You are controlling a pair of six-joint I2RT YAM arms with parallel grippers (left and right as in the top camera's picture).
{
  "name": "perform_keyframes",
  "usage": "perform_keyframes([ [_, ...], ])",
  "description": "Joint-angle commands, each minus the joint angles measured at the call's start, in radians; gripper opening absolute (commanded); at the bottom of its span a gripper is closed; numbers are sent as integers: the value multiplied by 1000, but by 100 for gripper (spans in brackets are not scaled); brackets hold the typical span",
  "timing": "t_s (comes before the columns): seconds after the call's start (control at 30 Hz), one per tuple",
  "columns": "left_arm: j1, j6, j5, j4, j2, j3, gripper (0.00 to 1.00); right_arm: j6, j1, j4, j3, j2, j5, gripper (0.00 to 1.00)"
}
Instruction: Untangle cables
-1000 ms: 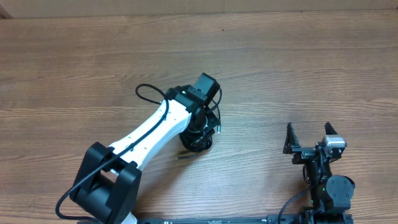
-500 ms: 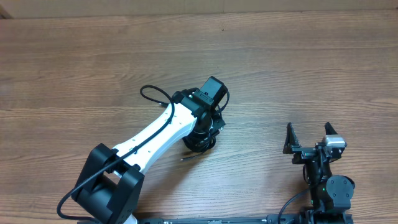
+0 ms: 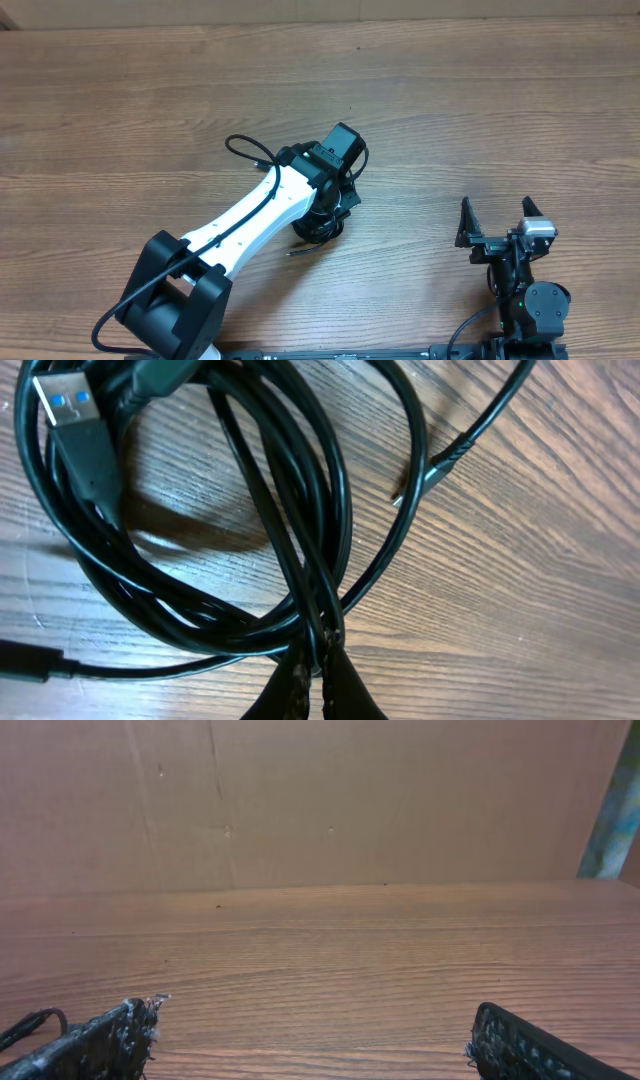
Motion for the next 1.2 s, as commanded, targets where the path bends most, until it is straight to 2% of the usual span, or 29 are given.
perform_keyframes([
  [0.0,-3,-85,9,-2,-32,20,4,-4,-3,6,-11,-9,3,100],
  [0.07,-3,-63,2,-3,-32,20,4,-4,-3,6,-11,-9,3,100],
  [0.13,-3,28,-26,-2,-32,20,7,-4,-3,6,-11,-9,3,100],
  [0.23,0,229,-78,-2,-32,20,24,-4,-3,6,-11,-9,3,100],
  [0.3,8,383,-79,5,-32,21,43,-5,-3,6,-11,-9,3,100],
  [0.37,20,483,-79,5,-32,26,76,-5,-3,6,-11,-9,3,100],
  [0.43,36,542,-79,-3,-32,40,96,-5,-3,6,-11,-9,3,100],
  [0.47,44,560,-80,-13,-32,51,100,-4,-3,6,-11,-9,3,100],
  [0.67,115,684,-80,-100,-32,156,100,-4,-3,6,-11,-9,3,100],
  [0.87,161,898,-85,-229,-32,191,100,-4,-3,6,-11,-9,3,100],
  [0.97,174,874,-107,-280,-32,176,100,-4,-3,6,-11,-9,3,100],
  [1.07,178,759,-106,-268,-32,130,100,-4,-3,6,-11,-9,3,100],
  [1.17,176,681,-99,-197,-32,53,88,-4,-3,6,-11,-9,3,100],
])
